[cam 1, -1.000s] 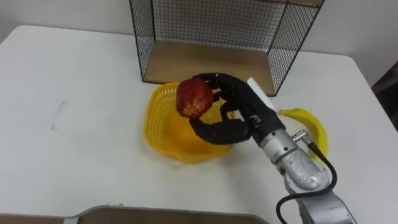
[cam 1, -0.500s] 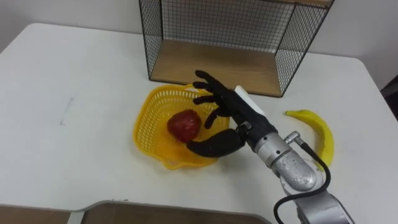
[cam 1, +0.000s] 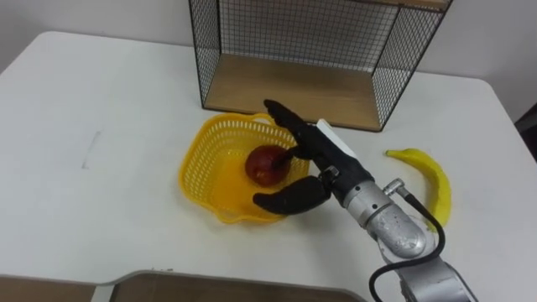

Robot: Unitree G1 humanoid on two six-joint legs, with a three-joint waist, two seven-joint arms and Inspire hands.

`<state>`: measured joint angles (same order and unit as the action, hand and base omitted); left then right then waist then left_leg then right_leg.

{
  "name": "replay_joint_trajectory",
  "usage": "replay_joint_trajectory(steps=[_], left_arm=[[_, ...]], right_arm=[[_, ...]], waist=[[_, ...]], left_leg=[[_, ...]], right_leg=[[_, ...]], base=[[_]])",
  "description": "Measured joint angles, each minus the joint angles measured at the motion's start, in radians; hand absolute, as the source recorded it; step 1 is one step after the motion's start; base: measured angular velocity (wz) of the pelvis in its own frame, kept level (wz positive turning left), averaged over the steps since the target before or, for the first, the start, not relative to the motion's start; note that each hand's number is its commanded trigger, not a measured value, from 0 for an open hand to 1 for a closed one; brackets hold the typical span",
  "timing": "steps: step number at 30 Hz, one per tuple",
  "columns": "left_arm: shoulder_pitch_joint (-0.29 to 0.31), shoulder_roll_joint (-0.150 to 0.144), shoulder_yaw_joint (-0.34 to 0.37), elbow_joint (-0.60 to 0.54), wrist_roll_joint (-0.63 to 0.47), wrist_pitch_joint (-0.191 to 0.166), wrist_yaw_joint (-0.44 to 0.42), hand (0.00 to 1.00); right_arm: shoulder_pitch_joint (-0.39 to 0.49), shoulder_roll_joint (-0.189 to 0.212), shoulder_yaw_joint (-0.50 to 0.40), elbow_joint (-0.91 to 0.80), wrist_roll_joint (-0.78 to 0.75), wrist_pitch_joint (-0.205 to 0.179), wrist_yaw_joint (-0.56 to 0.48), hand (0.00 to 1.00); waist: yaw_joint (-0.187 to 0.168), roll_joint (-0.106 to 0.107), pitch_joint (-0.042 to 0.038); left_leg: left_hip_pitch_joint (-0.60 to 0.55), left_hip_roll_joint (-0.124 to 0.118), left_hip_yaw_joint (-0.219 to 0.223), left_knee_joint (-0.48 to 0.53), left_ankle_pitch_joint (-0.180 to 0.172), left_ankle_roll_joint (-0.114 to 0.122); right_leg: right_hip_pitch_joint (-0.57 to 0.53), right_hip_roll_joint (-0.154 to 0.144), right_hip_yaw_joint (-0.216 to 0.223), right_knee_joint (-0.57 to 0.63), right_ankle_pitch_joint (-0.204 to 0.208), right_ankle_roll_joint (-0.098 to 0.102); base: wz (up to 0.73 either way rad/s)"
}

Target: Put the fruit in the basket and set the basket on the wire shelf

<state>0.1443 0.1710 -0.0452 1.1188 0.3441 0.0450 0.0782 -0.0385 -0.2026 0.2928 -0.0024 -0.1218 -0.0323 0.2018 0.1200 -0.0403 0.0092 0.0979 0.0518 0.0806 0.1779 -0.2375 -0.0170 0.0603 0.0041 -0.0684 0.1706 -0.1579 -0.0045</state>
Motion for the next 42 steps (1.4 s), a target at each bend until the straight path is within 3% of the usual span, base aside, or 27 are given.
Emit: replay_joint_trajectory(steps=[7, 13, 24, 30, 36, 42], left_arm=[[0.0, -0.001, -0.021, 0.0, -0.002, 0.0, 0.014, 0.0], [0.001, 0.002, -0.043, 0.001, -0.016, -0.001, 0.028, 0.0], [0.04, -0.003, -0.046, -0.005, -0.007, -0.007, 0.065, 0.0], [0.065, -0.023, -0.005, -0.008, 0.004, -0.002, 0.06, 0.0], [0.081, -0.035, 0.018, -0.015, 0.004, 0.001, 0.05, 0.0], [0.108, -0.033, 0.042, -0.061, 0.002, 0.002, 0.039, 0.0]], right_arm=[[0.0, 0.0, 0.0, 0.0, 0.009, 0.001, 0.015, 0.0], [0.0, 0.003, -0.007, 0.026, 0.245, 0.003, 0.019, 0.0], [0.001, 0.015, -0.128, 0.024, 0.592, 0.0, -0.089, 0.0], [0.001, 0.014, -0.242, 0.024, 0.716, -0.001, -0.141, 0.0], [0.002, 0.014, -0.253, 0.027, 0.74, -0.001, -0.161, 0.0], [0.003, 0.01, -0.285, 0.046, 0.696, -0.001, -0.226, 0.0]], waist=[[-0.011, 0.0, -0.0002], [-0.019, -0.003, -0.002], [-0.053, 0.006, -0.0001], [-0.064, 0.019, -0.0065], [-0.088, 0.015, -0.0093], [-0.088, 0.004, -0.0135]], left_leg=[[0.001, 0.0, 0.001, 0.002, 0.0, 0.0], [0.0, 0.0, 0.0, 0.003, 0.0, 0.0], [-0.001, 0.0, -0.002, 0.009, 0.0, 0.0], [0.003, 0.0, 0.0, 0.011, 0.0, 0.0], [0.0, 0.0, 0.0, 0.017, 0.0, 0.0], [0.0, -0.001, 0.0, 0.019, 0.0, 0.0]], right_leg=[[0.001, 0.0, 0.001, 0.0, 0.0, 0.0], [0.001, -0.001, -0.001, 0.0, 0.0, 0.0], [0.005, -0.002, -0.006, 0.0, 0.0, 0.0], [0.007, -0.002, -0.009, 0.0, 0.0, 0.0], [0.008, -0.002, -0.011, 0.0, 0.0, 0.0], [0.007, -0.004, -0.01, -0.002, 0.0, 0.0]], base=[[0.0], [0.0], [0.01], [0.0], [0.0], [0.0]])
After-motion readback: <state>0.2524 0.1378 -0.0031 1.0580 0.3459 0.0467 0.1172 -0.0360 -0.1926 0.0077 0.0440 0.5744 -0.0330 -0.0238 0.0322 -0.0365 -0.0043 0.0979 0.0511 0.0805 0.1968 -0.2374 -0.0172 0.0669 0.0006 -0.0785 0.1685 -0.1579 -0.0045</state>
